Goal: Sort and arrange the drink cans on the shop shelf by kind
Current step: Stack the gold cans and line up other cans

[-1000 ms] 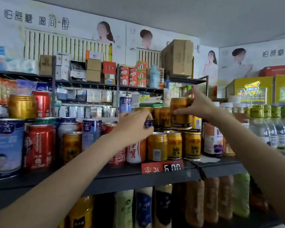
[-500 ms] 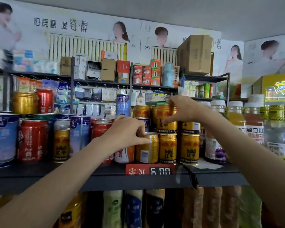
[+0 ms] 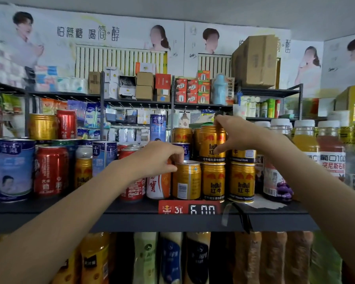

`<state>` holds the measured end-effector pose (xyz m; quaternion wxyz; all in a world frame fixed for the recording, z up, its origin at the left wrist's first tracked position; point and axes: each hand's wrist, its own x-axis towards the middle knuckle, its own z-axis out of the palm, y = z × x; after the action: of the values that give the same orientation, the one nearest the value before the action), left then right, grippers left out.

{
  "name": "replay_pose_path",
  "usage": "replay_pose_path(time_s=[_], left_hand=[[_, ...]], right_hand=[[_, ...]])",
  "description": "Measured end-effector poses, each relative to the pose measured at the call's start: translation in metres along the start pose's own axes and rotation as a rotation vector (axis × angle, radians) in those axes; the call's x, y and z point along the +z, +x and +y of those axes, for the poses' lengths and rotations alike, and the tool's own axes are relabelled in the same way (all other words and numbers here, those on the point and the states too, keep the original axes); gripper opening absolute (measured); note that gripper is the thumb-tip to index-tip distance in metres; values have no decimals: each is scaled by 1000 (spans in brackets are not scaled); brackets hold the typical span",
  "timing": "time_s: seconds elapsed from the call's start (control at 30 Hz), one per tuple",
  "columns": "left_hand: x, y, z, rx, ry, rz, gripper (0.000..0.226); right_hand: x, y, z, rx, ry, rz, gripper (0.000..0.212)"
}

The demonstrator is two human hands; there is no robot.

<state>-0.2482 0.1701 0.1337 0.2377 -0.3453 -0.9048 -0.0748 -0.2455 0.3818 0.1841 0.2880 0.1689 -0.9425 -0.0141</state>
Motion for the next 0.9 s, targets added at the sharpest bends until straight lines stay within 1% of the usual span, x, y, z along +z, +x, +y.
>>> replay_pose_path(time_s=[0.1,0.17,0.27,0.43,0.5,0.57,0.63,0.7,0.77,0.83,0.9], left_hand=[[-3,5,0,-17,-78,19,6],[-4,11,5,-32,-132,4,2],[-2,21,16,-42,-96,-18,7],[6,29,29,-54,0,16,16],[7,27,27,-60,-35,30,17],[5,20,20,-59,-131,110,16],[-3,11,8,-66,-183,292,11],[-11,0,-6,-91,-178,455,9],[-17,-13,-22,-136,-132,545,9],[-25,-23,-40,-175,-54,579,8],[-35,-31,-55,-219,-7,564,7]], right_hand=[[4,-9,-2,20,7,48,66],[8,-13,-1,20,-8,98,67],[12,-14,1,23,-26,156,66],[16,-14,1,59,-18,140,71],[16,-15,0,64,5,163,73],[13,-16,-3,46,21,221,68],[9,-17,-13,4,64,303,56],[7,-13,-27,-59,115,379,43],[7,-3,-41,-110,136,411,33],[7,9,-54,-119,154,356,29],[8,24,-64,-94,116,222,30]])
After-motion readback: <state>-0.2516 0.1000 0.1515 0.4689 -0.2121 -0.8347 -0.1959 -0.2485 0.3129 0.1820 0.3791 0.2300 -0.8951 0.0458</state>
